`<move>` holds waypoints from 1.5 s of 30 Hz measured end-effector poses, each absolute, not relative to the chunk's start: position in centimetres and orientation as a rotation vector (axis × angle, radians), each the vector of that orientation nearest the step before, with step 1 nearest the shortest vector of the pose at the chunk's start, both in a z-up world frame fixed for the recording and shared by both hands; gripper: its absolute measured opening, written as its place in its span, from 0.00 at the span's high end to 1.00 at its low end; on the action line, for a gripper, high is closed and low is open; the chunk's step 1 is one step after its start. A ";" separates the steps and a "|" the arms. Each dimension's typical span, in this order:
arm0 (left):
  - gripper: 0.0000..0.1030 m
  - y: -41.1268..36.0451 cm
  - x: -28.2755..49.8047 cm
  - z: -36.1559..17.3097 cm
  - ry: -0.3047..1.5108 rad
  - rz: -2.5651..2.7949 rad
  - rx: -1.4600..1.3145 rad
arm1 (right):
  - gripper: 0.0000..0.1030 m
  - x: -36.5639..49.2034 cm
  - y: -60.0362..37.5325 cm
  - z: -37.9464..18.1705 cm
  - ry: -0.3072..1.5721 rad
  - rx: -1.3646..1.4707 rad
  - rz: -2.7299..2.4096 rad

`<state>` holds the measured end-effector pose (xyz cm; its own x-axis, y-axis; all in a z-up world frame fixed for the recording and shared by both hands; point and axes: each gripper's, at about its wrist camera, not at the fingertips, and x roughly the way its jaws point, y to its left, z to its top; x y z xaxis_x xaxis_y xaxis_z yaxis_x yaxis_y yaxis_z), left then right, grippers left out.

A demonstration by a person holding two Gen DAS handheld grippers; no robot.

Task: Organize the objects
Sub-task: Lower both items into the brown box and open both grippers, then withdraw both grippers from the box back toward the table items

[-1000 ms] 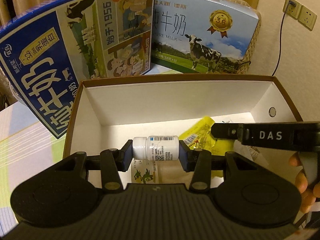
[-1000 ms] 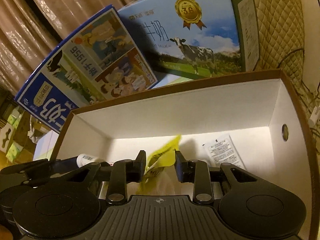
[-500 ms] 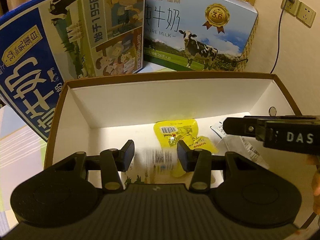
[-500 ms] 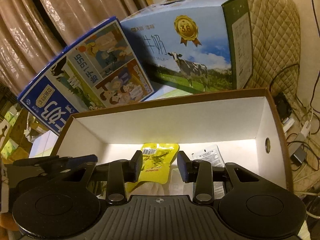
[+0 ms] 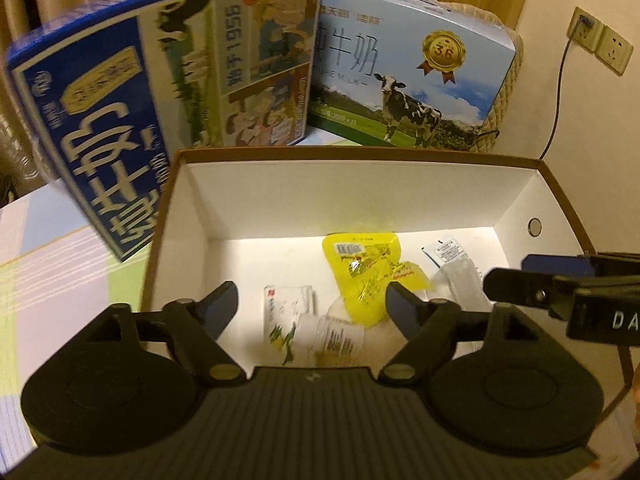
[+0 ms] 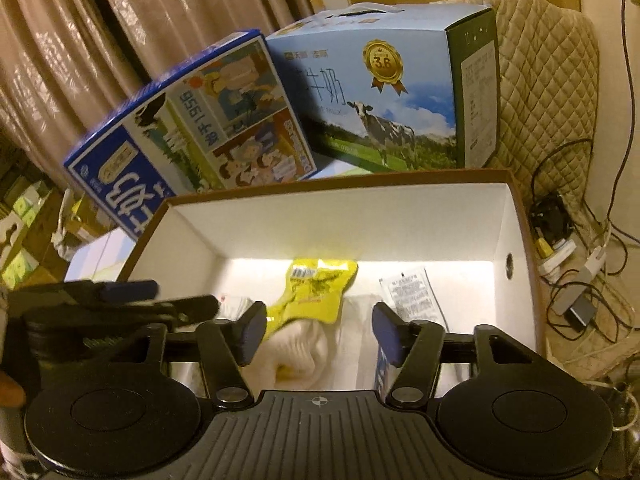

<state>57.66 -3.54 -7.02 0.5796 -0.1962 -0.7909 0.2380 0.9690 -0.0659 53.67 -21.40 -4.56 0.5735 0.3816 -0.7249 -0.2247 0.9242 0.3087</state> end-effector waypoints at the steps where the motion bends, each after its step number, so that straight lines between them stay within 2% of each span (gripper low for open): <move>1: 0.23 -3.3 57.2 -6.7 0.911 -0.254 0.044 | 0.41 53.4 -21.4 -4.5 0.894 0.182 0.356; 10: 0.15 -2.0 53.4 -4.1 0.898 -0.230 -0.001 | 0.36 50.2 -22.3 -3.5 0.894 0.179 0.332; 21: 0.15 -1.8 48.2 -1.8 0.885 -0.210 -0.020 | 0.35 45.7 -23.2 -2.0 0.886 0.206 0.342; 45: 0.15 -1.1 38.6 -0.6 0.905 -0.230 -0.050 | 0.34 36.3 -23.1 -0.2 0.894 0.190 0.363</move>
